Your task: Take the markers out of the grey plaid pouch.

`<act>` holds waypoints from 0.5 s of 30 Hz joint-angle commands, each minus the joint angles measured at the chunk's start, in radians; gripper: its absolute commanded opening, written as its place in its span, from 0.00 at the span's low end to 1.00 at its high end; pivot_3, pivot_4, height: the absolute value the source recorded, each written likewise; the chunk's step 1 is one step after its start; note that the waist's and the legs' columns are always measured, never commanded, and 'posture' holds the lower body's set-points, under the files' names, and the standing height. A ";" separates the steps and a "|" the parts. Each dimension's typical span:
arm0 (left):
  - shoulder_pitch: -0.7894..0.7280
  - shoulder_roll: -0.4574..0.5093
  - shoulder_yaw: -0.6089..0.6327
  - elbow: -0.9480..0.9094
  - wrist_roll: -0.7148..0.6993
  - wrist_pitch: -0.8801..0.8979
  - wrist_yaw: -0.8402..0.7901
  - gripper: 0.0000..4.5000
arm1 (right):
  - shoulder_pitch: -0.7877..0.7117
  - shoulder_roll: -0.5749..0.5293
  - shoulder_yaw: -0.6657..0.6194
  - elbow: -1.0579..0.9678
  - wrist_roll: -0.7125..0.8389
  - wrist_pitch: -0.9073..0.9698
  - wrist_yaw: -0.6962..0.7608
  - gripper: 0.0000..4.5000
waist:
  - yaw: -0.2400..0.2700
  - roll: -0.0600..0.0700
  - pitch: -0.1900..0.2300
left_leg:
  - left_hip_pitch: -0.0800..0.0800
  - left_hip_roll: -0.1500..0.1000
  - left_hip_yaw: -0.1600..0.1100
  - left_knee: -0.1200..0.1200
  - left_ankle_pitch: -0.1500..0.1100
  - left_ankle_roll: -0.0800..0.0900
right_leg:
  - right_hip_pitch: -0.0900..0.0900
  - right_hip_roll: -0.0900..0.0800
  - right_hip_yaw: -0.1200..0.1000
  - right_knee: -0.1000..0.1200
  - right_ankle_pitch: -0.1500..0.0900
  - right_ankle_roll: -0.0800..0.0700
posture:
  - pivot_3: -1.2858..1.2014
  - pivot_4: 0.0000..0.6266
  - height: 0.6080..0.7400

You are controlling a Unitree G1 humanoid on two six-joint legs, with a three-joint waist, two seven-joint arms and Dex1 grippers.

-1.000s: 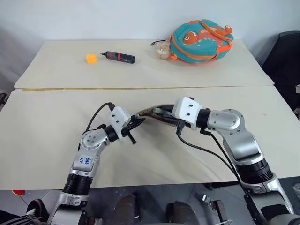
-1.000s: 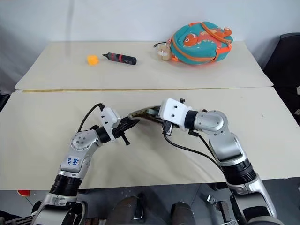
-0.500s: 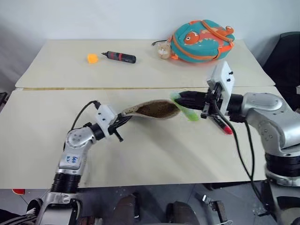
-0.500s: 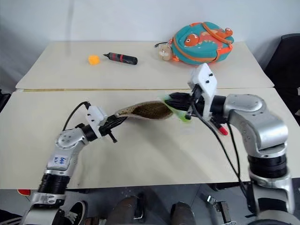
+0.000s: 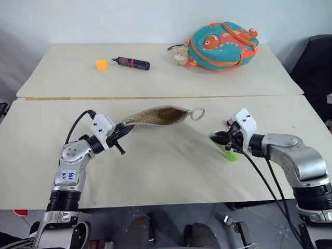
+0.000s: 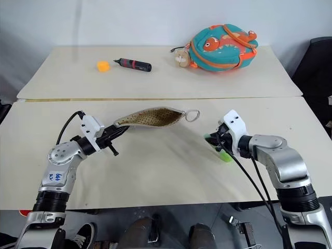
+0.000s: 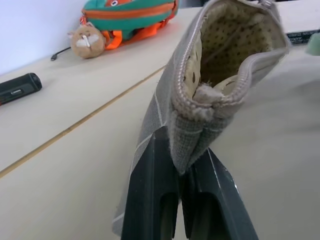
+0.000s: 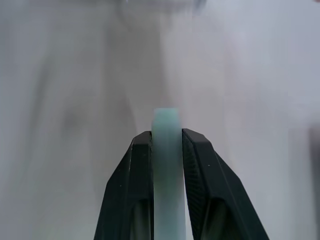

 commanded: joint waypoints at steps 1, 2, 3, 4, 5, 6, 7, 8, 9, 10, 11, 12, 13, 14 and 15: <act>0.004 0.004 0.009 -0.037 -0.004 -0.022 0.007 0.00 | -0.018 0.014 -0.017 0.019 -0.009 -0.027 -0.017 0.09 | 0.000 0.000 0.000 | 0.000 0.000 0.000 0.000 0.000 0.000 | 0.000 0.000 0.000 0.000 0.000 0.000 | 0.52 0.24 1.00; 0.003 0.003 0.010 -0.037 -0.005 -0.021 0.009 0.00 | -0.018 0.023 -0.020 0.023 -0.003 -0.029 -0.017 0.17 | 0.000 0.000 0.000 | 0.000 0.000 0.000 0.000 0.000 0.000 | 0.000 0.000 0.000 0.000 0.000 0.000 | 0.52 0.24 1.00; 0.002 0.001 0.012 -0.038 -0.008 -0.020 0.010 0.00 | -0.019 0.032 -0.022 0.025 0.002 -0.034 -0.017 0.26 | 0.000 0.000 0.000 | 0.000 0.000 0.000 0.000 0.000 0.000 | 0.000 0.000 0.000 0.000 0.000 0.000 | 0.52 0.24 1.00; 0.002 -0.003 0.014 -0.041 -0.014 -0.015 0.013 0.00 | -0.022 0.045 -0.030 0.031 0.006 -0.034 -0.027 0.33 | 0.000 0.000 0.000 | 0.000 0.000 0.000 0.000 0.000 0.000 | 0.000 0.000 0.000 0.000 0.000 0.000 | 0.52 0.24 1.00; 0.002 -0.004 0.015 -0.045 -0.017 -0.011 0.014 0.00 | -0.025 0.051 -0.033 0.038 -0.001 -0.038 -0.038 0.40 | 0.000 0.000 0.000 | 0.000 0.000 0.000 0.000 0.000 0.000 | 0.000 0.000 0.000 0.000 0.000 0.000 | 0.52 0.24 1.00; 0.003 -0.004 0.014 -0.051 -0.020 -0.007 0.013 0.00 | -0.029 0.046 -0.026 0.044 -0.014 -0.051 -0.038 0.49 | 0.000 0.000 0.000 | 0.000 0.000 0.000 0.000 0.000 0.000 | 0.000 0.000 0.000 0.000 0.000 0.000 | 0.52 0.24 1.00; 0.004 -0.003 0.016 -0.056 -0.024 -0.001 0.011 0.00 | -0.032 0.041 -0.022 0.050 -0.024 -0.066 -0.034 0.56 | 0.001 0.000 0.000 | 0.000 0.000 0.000 0.000 0.000 0.000 | 0.000 0.000 0.000 0.001 0.000 0.000 | 0.52 0.24 1.00; 0.005 -0.002 0.018 -0.063 -0.031 0.009 0.009 0.00 | -0.037 0.037 -0.020 0.058 -0.034 -0.083 -0.033 0.65 | 0.001 0.000 0.000 | 0.000 0.000 0.000 0.000 0.000 0.000 | 0.000 0.000 0.000 0.001 0.000 0.000 | 0.52 0.24 1.00; 0.008 0.002 0.020 -0.069 -0.037 0.018 0.004 0.00 | -0.040 0.032 -0.016 0.063 -0.047 -0.102 -0.031 0.72 | 0.000 0.000 0.000 | 0.000 0.000 0.000 0.000 0.000 0.000 | 0.000 0.000 0.000 0.001 0.000 0.000 | 0.52 0.24 1.00; 0.010 0.008 0.022 -0.076 -0.042 0.028 -0.004 0.00 | -0.045 0.030 -0.013 0.067 -0.057 -0.121 -0.030 0.80 | 0.000 0.000 0.000 | 0.000 0.000 0.000 0.000 0.000 0.000 | 0.000 0.000 0.000 0.000 0.000 0.000 | 0.52 0.24 1.00; 0.010 0.014 0.035 -0.086 -0.061 0.059 -0.002 0.00 | -0.055 0.034 -0.019 0.070 -0.064 -0.147 -0.034 0.89 | -0.001 0.000 0.000 | 0.000 0.000 0.000 0.000 0.000 0.000 | 0.000 0.000 0.000 0.000 0.000 0.000 | 0.52 0.24 1.00; 0.011 0.020 0.052 -0.099 -0.083 0.094 0.001 0.00 | -0.065 0.038 -0.024 0.068 -0.070 -0.171 -0.037 0.96 | -0.001 0.000 0.000 | 0.000 0.000 0.000 0.000 0.000 0.000 | 0.000 0.000 0.000 0.001 0.000 0.000 | 0.52 0.24 1.00; 0.014 0.028 0.068 -0.113 -0.105 0.127 0.003 0.00 | -0.077 0.045 -0.035 0.066 -0.063 -0.184 -0.038 0.96 | -0.002 0.000 0.000 | 0.000 0.000 0.000 0.000 0.000 0.000 | 0.000 0.000 0.000 0.001 0.000 0.000 | 0.52 0.24 1.00; 0.017 0.033 0.093 -0.130 -0.134 0.165 0.013 0.00 | -0.091 0.057 -0.050 0.064 -0.057 -0.207 -0.044 0.96 | -0.002 0.000 0.000 | 0.000 0.000 0.000 -0.001 0.000 0.000 | -0.001 0.001 0.000 0.001 0.000 0.000 | 0.52 0.24 1.00; 0.019 0.035 0.117 -0.144 -0.161 0.201 0.025 0.00 | -0.101 0.066 -0.061 0.063 -0.052 -0.223 -0.052 0.96 | -0.005 0.000 0.000 | 0.000 0.000 0.000 -0.001 0.000 0.000 | -0.001 0.001 0.000 0.001 0.000 0.000 | 0.52 0.24 1.00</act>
